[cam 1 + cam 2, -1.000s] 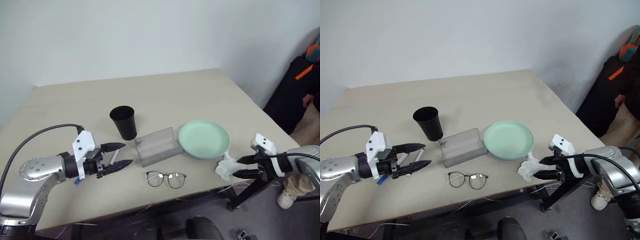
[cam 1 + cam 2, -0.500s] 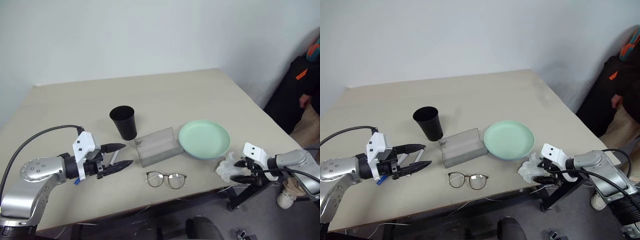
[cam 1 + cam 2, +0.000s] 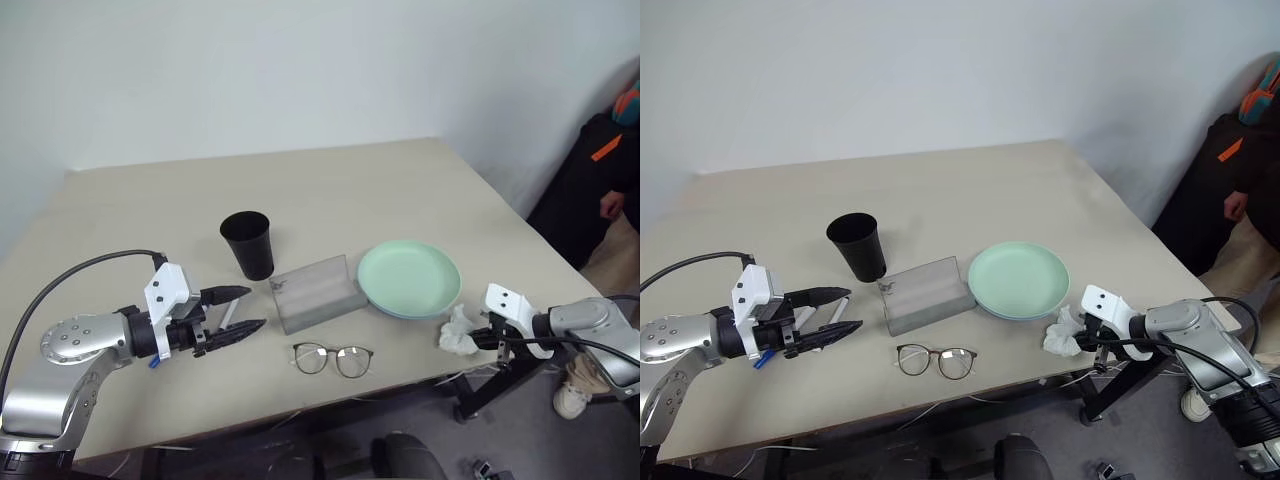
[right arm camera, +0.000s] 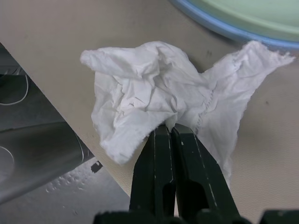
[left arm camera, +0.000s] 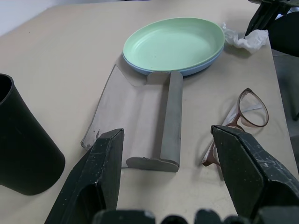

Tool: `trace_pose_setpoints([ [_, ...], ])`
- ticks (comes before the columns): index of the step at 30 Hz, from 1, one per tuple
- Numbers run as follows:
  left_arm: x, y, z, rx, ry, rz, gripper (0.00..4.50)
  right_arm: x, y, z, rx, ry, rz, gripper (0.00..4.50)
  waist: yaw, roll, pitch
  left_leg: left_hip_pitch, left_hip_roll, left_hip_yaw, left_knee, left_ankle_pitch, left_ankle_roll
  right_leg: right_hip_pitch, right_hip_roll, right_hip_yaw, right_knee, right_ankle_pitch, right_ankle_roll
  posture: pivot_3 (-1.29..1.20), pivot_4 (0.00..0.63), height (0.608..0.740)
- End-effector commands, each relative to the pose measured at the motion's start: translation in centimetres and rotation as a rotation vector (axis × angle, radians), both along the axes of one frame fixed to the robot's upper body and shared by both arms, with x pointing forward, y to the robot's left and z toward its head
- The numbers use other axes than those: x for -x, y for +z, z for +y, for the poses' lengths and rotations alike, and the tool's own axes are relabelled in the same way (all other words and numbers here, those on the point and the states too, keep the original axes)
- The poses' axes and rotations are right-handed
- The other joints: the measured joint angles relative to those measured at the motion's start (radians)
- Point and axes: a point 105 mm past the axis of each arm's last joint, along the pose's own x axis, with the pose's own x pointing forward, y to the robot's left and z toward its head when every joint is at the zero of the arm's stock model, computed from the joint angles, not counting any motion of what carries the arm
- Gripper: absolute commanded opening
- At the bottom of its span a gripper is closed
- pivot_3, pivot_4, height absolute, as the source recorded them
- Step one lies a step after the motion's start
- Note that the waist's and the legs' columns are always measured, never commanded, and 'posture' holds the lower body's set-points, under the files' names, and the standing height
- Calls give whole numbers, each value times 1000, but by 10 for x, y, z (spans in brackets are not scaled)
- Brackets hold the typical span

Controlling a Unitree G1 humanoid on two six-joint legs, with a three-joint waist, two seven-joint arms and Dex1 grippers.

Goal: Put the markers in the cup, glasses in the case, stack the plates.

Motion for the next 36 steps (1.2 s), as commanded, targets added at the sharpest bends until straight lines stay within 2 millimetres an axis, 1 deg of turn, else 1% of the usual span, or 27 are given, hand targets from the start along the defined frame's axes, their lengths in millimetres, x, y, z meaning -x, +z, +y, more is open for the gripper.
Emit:
trace_pose_setpoints([
  [1,-2,7,0,-2,-7,-38,3137,-5,29,-12,20,53,-69,58,1,0,0,0,0,0,0,0,0,0,0,0,0,0,0,0,0,740],
  [4,-2,7,0,-3,-6,-39,3137,-6,47,-30,50,77,-103,58,1,0,0,0,0,0,0,0,0,0,0,0,0,0,0,0,0,740],
  [7,-3,7,1,-6,-6,-38,3137,-21,67,-49,92,42,-193,58,-1,0,0,0,0,0,0,-1,1,0,0,0,-1,0,0,0,0,740],
  [9,-4,7,2,-8,-6,-39,3137,-35,84,-52,77,19,-264,58,-3,0,0,0,0,1,0,-3,5,0,0,0,0,0,0,0,0,740],
  [11,-5,7,2,-8,-7,-40,3137,-44,96,-49,49,10,-307,58,-3,0,0,1,0,1,0,-3,5,0,0,0,0,1,-1,0,0,740],
  [12,-6,8,3,-9,-6,-43,3137,-50,104,-41,23,12,-337,58,-3,0,0,2,1,1,0,-3,5,0,0,0,0,1,-1,0,0,740],
  [13,-7,9,3,-9,-7,-45,3137,-58,111,-30,-19,16,-371,58,-4,0,0,3,1,1,0,-3,5,0,0,0,1,1,-1,0,0,740],
  [15,-8,9,2,-13,-9,-46,3137,-72,117,-11,-73,15,-415,58,-4,0,0,3,3,2,0,-2,4,0,1,0,1,2,-3,0,0,740],
  [18,-9,9,2,-11,-9,-48,3137,-80,114,1,-97,1,-410,58,1,0,0,3,4,1,0,-1,3,0,2,-1,1,2,-4,0,0,740],
  [19,-10,10,1,-9,-9,-49,3137,-83,107,9,-109,5,-400,58,2,0,0,2,3,1,0,1,-1,0,2,-1,1,2,-4,0,0,740],
  [21,-10,9,0,-8,-7,-49,3137,-88,93,27,-127,23,-382,58,1,0,0,0,3,2,0,2,-2,-1,1,-2,1,2,-4,0,0,740],
  [23,-10,9,-1,-9,-9,-50,3137,-93,79,38,-121,18,-362,58,-1,0,0,-1,3,2,0,2,-2,-1,1,-2,1,2,-4,0,0,740],
  [27,-9,10,-1,-9,-5,-52,3137,-97,65,48,-129,24,-344,58,0,1,0,-4,2,5,0,2,-1,-3,1,-2,0,3,-3,0,0,740],
  [30,-9,9,0,-11,0,-51,3137,-104,64,51,-136,9,-361,58,-2,1,0,-4,2,5,0,2,-3,-3,1,-3,0,3,-3,0,0,740],
  [31,-9,10,0,-11,1,-51,3137,-105,64,51,-138,2,-365,444,-2,1,0,-4,2,5,0,2,-3,-3,1,-3,0,3,-4,0,0,740],
  [32,-10,10,0,-10,1,-50,3137,-107,64,51,-140,-2,-368,653,-2,1,0,-4,2,6,0,2,-3,-3,1,-3,0,3,-4,0,0,740],
  [36,-10,7,-1,-43,-11,-46,3137,-102,72,49,-168,26,-362,1923,-2,1,0,-2,2,6,0,2,-4,-2,1,-3,1,3,-4,0,0,740],
])
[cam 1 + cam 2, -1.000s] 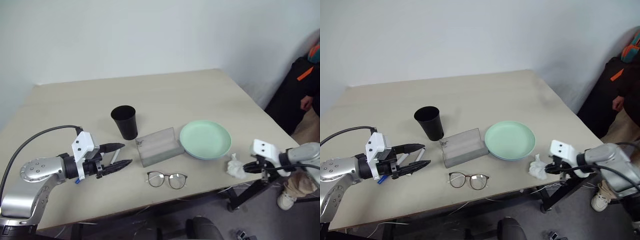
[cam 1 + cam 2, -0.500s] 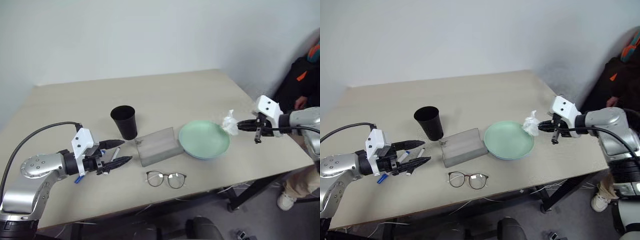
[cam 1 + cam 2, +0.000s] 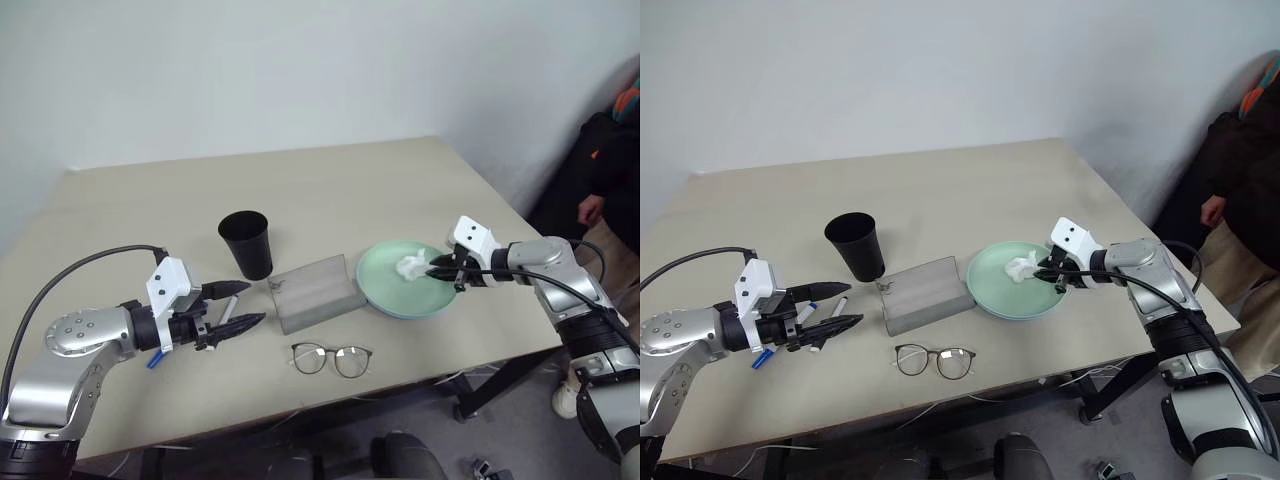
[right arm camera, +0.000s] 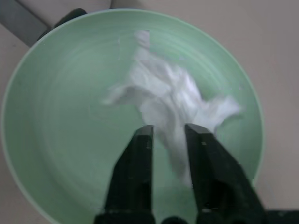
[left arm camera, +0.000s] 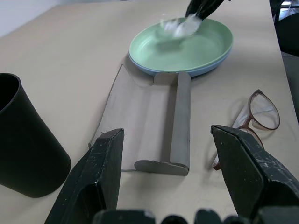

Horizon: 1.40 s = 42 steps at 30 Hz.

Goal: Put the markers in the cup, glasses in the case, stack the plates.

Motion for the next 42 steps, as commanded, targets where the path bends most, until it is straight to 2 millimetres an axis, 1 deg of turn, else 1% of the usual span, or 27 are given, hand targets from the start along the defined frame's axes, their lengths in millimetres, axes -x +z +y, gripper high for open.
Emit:
trace_pose_setpoints([
  [1,-1,6,-3,-50,-29,-34,3137,0,28,-3,-42,29,-57,2289,0,0,0,0,0,0,0,0,0,0,0,0,0,0,0,0,0,740],
  [2,0,5,-2,-60,-35,-26,3137,3,31,-4,-51,40,-51,2613,1,0,0,0,0,0,0,0,0,0,0,0,0,0,0,0,0,740],
  [4,0,3,-1,-72,-48,-17,3137,11,35,-8,-70,59,-33,2613,1,0,0,0,0,0,0,0,0,0,0,0,0,0,0,0,0,740],
  [6,-1,3,0,-86,-74,-6,3137,26,42,-12,-105,99,-1,2613,5,0,0,0,0,0,0,0,0,0,0,0,0,0,0,0,0,740],
  [8,-7,0,-1,-113,-98,4,3137,39,51,-16,-147,124,25,2613,7,0,0,-1,0,-1,0,0,0,1,0,-1,-1,0,0,0,0,740],
  [12,-22,-1,-7,-163,-168,1,3137,64,66,-8,-222,205,59,2613,2,0,0,1,-1,-1,0,0,0,2,0,-1,-1,0,0,0,0,740],
  [13,-26,0,-10,-168,-189,-2,3137,70,66,-6,-226,217,70,2613,2,0,0,1,-1,-1,0,0,0,2,0,0,-1,0,0,0,0,740],
  [16,-36,-1,-24,-198,-286,-3,3137,81,56,-1,-210,233,98,2613,2,-1,0,2,-2,-3,1,0,1,3,0,0,0,0,0,0,0,740],
  [19,-43,-2,-35,-225,-375,3,3137,85,50,3,-200,236,113,2613,2,-1,0,2,-2,-3,2,0,1,4,0,0,0,1,1,0,0,740],
  [21,-46,-4,-43,-254,-449,12,3137,86,48,6,-196,239,115,2613,1,-1,0,2,-2,-4,2,2,4,3,0,1,0,1,1,0,0,740],
  [26,-47,-9,-60,-327,-631,30,3137,84,49,9,-198,221,98,2613,3,-1,0,-2,-4,-4,5,1,7,2,0,1,0,1,2,0,0,740],
  [27,-47,-9,-63,-334,-660,32,3137,85,49,9,-197,222,100,2983,2,-1,0,-3,-4,-4,6,1,7,1,0,1,0,1,2,0,0,740],
  [28,-46,-10,-67,-343,-689,34,3137,86,48,10,-196,224,102,3138,2,-1,0,-4,-4,-4,6,1,8,1,0,1,-1,1,2,0,0,740],
  [30,-44,-13,-73,-358,-741,42,3137,86,48,11,-195,221,102,3738,3,-1,0,-7,-4,-4,8,1,8,-1,1,0,-1,2,2,0,0,740],
  [31,-42,-15,-76,-366,-765,46,3137,86,48,11,-195,216,98,4146,3,-1,0,-8,-4,-4,8,0,9,-1,1,0,-1,2,3,0,0,740],
  [32,-42,-16,-78,-371,-784,48,3137,85,48,12,-195,211,95,4463,3,-1,0,-9,-4,-4,9,0,9,-2,1,0,-1,2,3,0,0,740],
  [40,-36,-27,-109,-376,-894,101,3137,89,41,20,-199,202,111,4463,3,-1,0,-9,-3,-7,14,-5,19,0,0,1,-1,4,6,0,0,740],
  [42,-35,-28,-113,-376,-908,110,3137,90,40,21,-199,198,115,4463,3,-1,0,-9,-3,-7,14,-5,20,0,0,2,-1,5,8,0,0,740],
])
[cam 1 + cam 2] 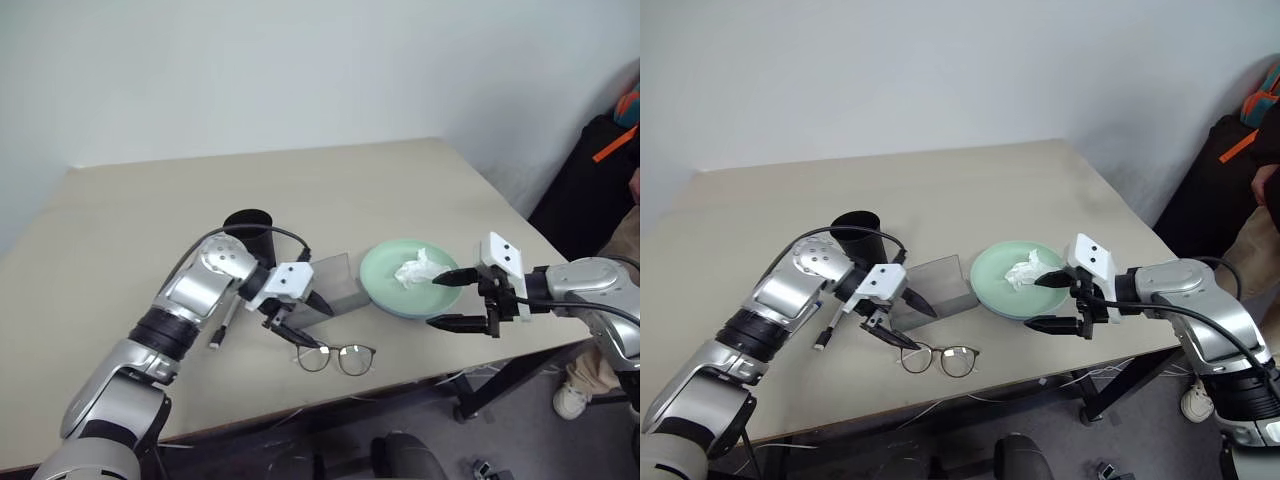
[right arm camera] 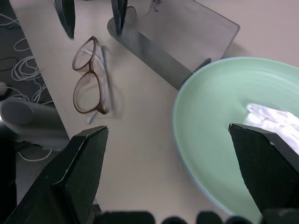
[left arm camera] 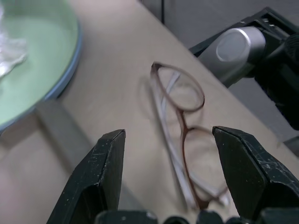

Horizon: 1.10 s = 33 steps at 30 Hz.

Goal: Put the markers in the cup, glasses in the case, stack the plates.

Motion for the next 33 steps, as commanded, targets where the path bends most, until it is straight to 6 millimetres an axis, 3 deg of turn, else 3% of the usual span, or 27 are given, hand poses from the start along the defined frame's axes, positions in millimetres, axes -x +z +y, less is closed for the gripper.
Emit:
trace_pose_setpoints([
  [1,-1,7,-5,-5,-31,-11,3137,2,8,4,-12,5,-32,4463,0,0,0,0,0,0,0,0,1,0,0,1,0,0,0,0,0,740],
  [7,3,-3,-10,-64,-57,42,3137,1,3,0,-5,-32,-30,4463,0,0,0,0,0,0,1,-1,2,0,0,1,0,1,1,0,0,740],
  [10,2,-3,-14,-59,-60,45,2543,0,2,-1,-4,-45,-32,4500,0,0,0,0,0,0,1,-1,2,0,0,1,0,1,1,0,0,740],
  [17,3,-8,-16,-66,-67,57,157,-1,2,-2,0,-56,-37,4500,0,0,0,0,0,0,1,-1,2,0,0,1,0,1,1,0,0,740],
  [18,4,-9,-16,-68,-69,57,17,-2,2,-2,0,-55,-38,4500,0,0,0,0,0,0,1,-1,3,0,0,1,0,1,1,0,0,740],
  [29,4,-5,-17,-54,-66,52,17,-4,1,-2,3,-59,-41,4500,0,0,0,0,0,0,1,-1,3,0,0,1,0,1,1,0,0,740],
  [33,5,-6,-17,-60,-67,59,874,-4,1,-2,3,-60,-40,4500,0,0,0,0,0,0,1,-1,3,0,0,1,0,1,1,0,0,740],
])
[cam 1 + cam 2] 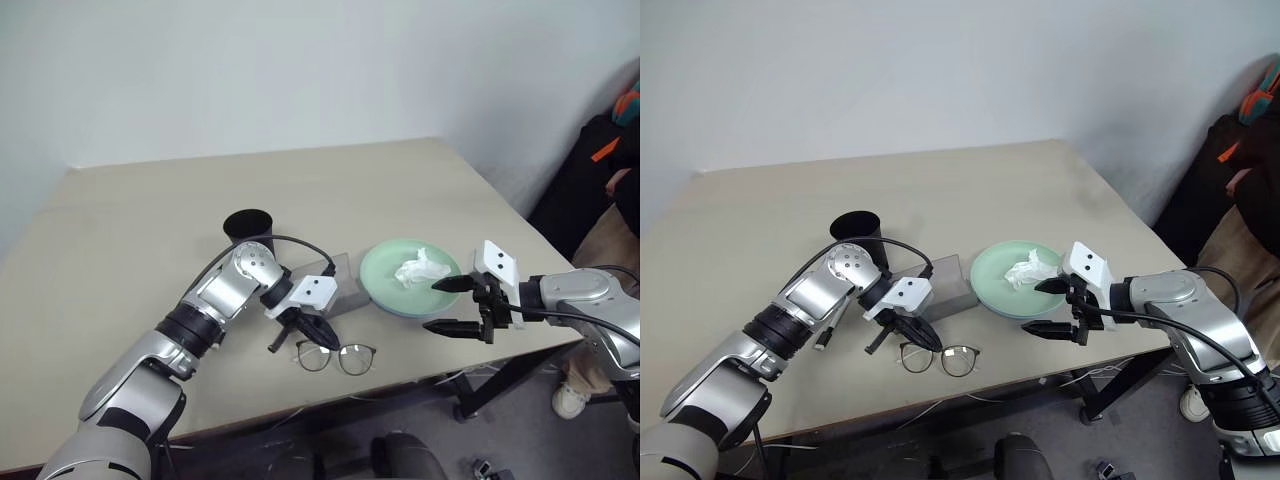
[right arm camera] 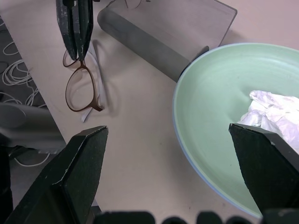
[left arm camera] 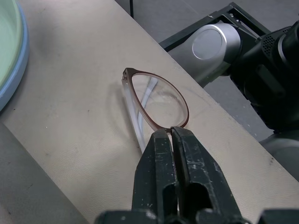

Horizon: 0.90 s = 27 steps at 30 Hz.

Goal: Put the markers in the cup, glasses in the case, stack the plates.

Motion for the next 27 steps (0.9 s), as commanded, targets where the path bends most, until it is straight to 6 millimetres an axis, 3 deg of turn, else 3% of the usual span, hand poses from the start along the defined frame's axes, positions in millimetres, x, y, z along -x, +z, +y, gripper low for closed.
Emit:
trace_pose_setpoints([
  [1,-2,10,-3,18,-17,-30,1257,-3,11,1,-4,4,-47,4500,0,0,0,0,0,0,0,0,0,0,0,0,0,0,0,0,0,740],
  [5,-3,7,-5,21,-16,-43,2578,-3,10,2,-5,4,-45,4500,0,0,0,0,0,0,0,0,0,0,0,0,0,0,0,0,0,740],
  [18,0,-5,-3,-24,-3,-23,2578,-3,9,3,-9,-6,-46,4500,0,0,0,0,0,0,0,0,0,0,0,0,0,0,0,0,0,740],
  [21,-2,-10,-1,-49,-1,-33,1989,-4,9,2,-10,-10,-47,4500,0,0,0,0,0,0,0,0,1,0,0,0,0,0,0,0,0,740],
  [27,-3,-12,-3,-49,7,-40,49,-4,9,1,-9,-17,-47,4500,2,1,-1,0,0,0,0,0,1,1,0,0,0,0,0,0,0,740],
])
